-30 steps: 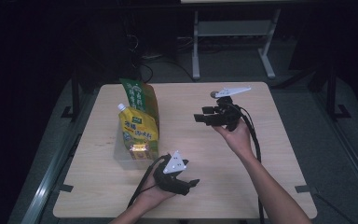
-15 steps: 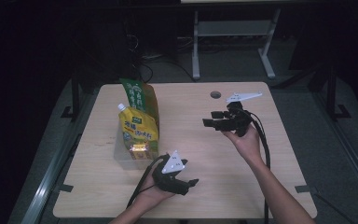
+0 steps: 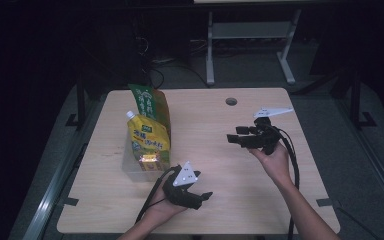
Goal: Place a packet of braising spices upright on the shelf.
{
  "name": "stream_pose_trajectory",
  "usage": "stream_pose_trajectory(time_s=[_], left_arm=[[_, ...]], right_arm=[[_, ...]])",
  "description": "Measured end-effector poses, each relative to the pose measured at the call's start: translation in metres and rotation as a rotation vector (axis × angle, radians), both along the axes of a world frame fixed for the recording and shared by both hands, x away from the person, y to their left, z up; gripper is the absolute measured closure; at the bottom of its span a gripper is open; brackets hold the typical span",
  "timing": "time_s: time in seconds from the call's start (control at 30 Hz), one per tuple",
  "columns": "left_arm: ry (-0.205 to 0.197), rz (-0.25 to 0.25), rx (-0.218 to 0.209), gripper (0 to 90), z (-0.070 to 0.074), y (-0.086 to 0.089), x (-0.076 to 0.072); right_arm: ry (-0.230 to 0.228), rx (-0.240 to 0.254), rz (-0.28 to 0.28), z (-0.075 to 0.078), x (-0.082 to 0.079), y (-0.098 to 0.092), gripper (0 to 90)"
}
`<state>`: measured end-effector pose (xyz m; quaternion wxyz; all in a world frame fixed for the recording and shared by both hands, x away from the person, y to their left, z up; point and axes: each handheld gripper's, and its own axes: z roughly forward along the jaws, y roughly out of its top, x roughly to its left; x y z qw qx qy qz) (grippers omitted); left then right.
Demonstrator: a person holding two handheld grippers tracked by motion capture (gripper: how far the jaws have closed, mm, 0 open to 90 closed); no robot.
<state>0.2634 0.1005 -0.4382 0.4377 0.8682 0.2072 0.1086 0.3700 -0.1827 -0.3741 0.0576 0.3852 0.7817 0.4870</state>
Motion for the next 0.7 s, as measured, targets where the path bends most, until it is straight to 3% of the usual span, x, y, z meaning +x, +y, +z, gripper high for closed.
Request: stream_pose_trajectory(time_s=[0.3,0.6,0.7], left_arm=[[0.001,0.002,0.001,23.9,0.0,0.0,-0.001],[-0.002,0.006,-0.016,23.9,0.0,0.0,-0.001],[0.001,0.01,-0.019,23.9,0.0,0.0,-0.002]], right_arm=[[0.011,0.009,-0.011,-0.009,-0.01,-0.01,40.9],[0.05,0.021,-0.021,-0.022,-0.023,-0.019,40.3],[0.042,0.025,-0.025,-0.026,-0.028,-0.022,40.1]])
